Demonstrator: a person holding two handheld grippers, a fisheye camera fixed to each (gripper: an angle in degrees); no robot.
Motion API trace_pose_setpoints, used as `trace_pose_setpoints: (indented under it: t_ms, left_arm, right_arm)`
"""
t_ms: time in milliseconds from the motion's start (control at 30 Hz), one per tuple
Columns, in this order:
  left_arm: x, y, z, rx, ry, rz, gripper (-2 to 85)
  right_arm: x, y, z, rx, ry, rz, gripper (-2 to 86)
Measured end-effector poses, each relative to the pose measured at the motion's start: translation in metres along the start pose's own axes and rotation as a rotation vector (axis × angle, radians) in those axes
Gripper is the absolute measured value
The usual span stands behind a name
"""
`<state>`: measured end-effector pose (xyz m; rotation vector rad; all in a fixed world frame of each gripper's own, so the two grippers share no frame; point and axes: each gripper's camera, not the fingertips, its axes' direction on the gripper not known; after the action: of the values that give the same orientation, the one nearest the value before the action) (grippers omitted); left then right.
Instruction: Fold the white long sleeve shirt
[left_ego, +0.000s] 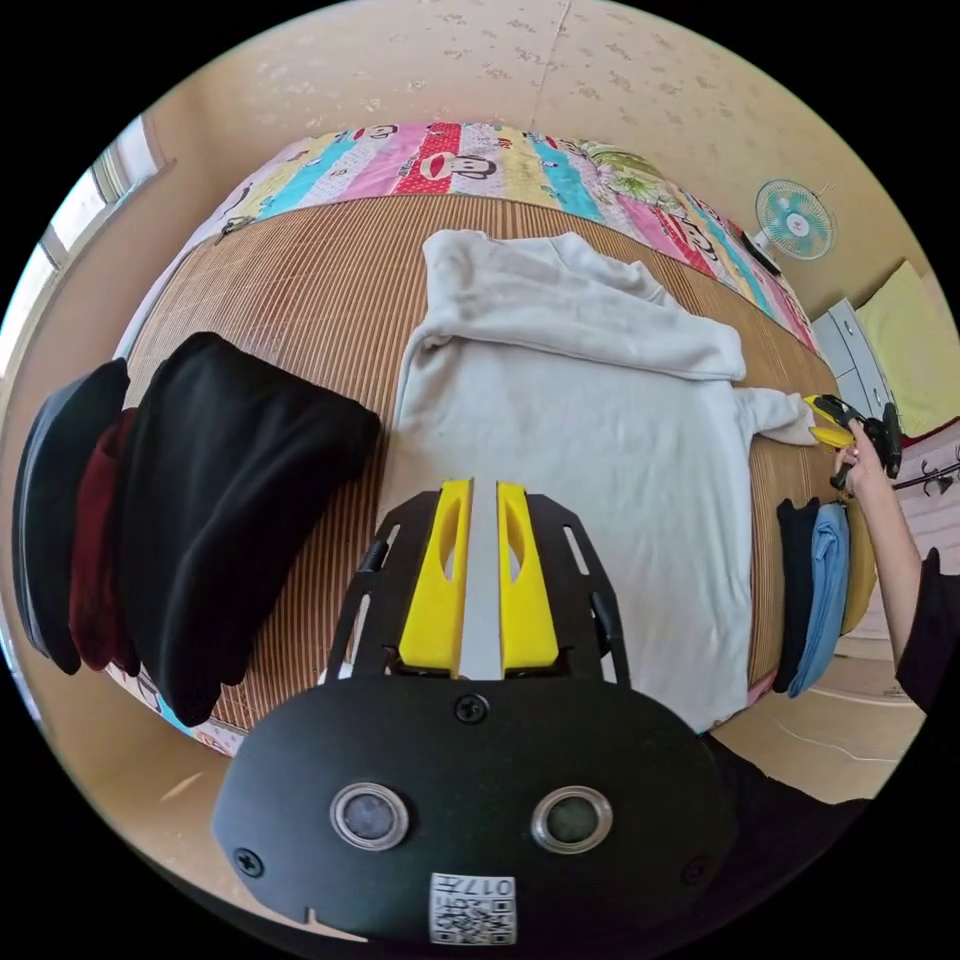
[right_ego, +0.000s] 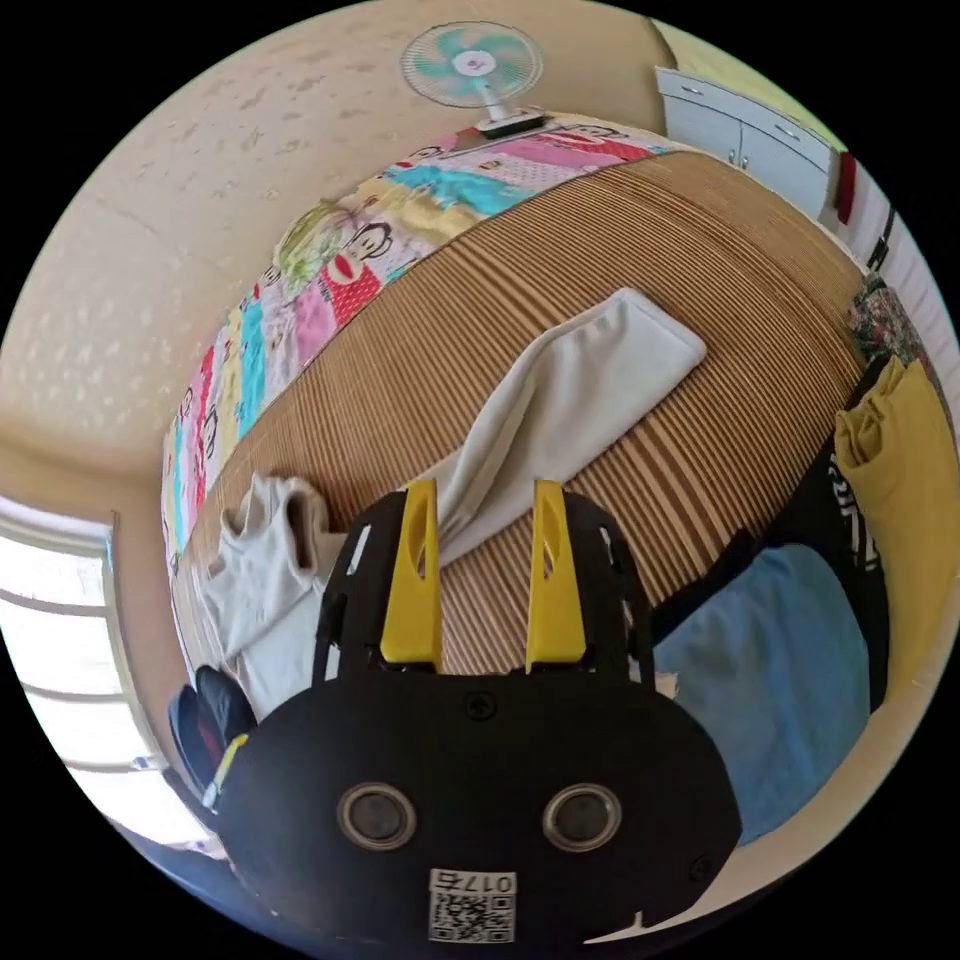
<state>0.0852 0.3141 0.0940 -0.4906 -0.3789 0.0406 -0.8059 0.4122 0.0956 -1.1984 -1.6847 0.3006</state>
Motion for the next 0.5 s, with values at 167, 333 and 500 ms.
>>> trace_pose_setpoints:
  t_ms: [167, 333, 500]
  left_arm:
    - [0.026, 0.000, 0.013, -0.042, 0.082, -0.020, 4.9]
    - [0.027, 0.003, 0.014, -0.034, 0.158, -0.035, 3.9]
    - [0.028, -0.002, 0.023, -0.055, 0.234, -0.023, 3.6]
  right_arm:
    - [-0.011, -0.087, 0.042, -0.169, 0.153, 0.052, 8.5]
    - [-0.015, -0.054, -0.089, 0.210, -0.308, -0.044, 3.1]
    - [0.071, 0.022, -0.128, 0.390, -0.460, 0.209, 2.9]
